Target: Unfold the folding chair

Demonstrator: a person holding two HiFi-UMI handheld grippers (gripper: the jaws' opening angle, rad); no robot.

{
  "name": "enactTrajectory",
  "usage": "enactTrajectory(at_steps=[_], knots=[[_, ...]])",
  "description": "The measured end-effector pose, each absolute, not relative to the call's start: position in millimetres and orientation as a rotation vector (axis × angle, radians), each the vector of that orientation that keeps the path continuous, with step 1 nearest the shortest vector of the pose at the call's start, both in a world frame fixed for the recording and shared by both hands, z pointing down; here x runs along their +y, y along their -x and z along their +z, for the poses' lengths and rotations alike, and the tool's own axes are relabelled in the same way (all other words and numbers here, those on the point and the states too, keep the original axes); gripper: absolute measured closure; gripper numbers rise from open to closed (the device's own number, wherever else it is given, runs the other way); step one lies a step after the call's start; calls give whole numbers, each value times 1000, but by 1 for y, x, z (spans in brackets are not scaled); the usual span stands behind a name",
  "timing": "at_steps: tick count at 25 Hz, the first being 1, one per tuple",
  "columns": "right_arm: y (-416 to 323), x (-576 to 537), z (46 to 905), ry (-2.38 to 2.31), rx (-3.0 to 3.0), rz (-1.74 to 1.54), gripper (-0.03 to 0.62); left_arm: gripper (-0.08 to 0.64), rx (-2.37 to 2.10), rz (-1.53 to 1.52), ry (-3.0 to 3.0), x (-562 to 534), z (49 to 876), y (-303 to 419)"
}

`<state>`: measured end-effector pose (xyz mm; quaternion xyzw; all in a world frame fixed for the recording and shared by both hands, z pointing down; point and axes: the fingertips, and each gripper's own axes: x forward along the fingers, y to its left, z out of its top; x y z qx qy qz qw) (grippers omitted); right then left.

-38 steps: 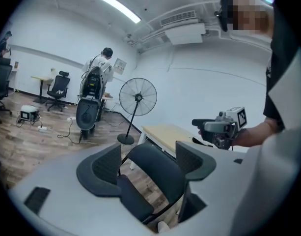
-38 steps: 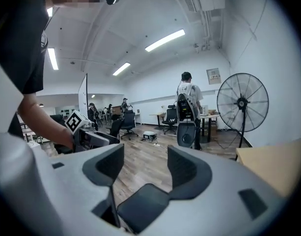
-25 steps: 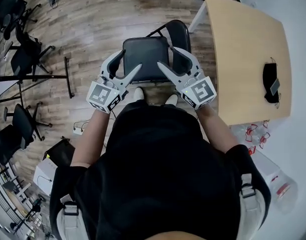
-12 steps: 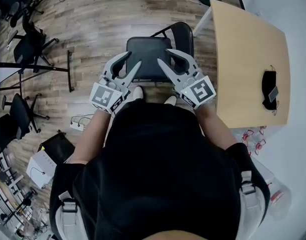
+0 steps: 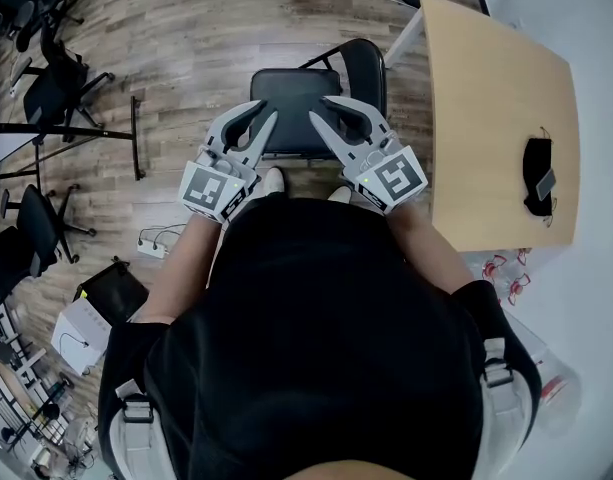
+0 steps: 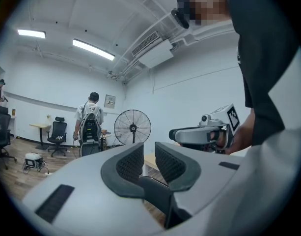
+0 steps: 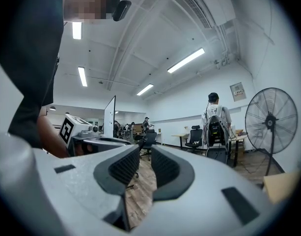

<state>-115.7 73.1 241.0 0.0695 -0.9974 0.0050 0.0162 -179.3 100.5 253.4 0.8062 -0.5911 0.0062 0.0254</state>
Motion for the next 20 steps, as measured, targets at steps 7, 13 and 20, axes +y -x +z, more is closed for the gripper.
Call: enactTrajectory(at_steps=[7, 13, 20], knots=[[114, 66, 247, -231, -3087, 40, 517, 492, -1823, 22, -2488, 95, 257, 179], [116, 60, 248, -234, -3075, 49, 517, 489, -1829, 26, -2478, 93, 256, 184], [116, 57, 249, -226, -3064, 30, 517, 489, -1840, 17, -2467, 90, 257, 186]])
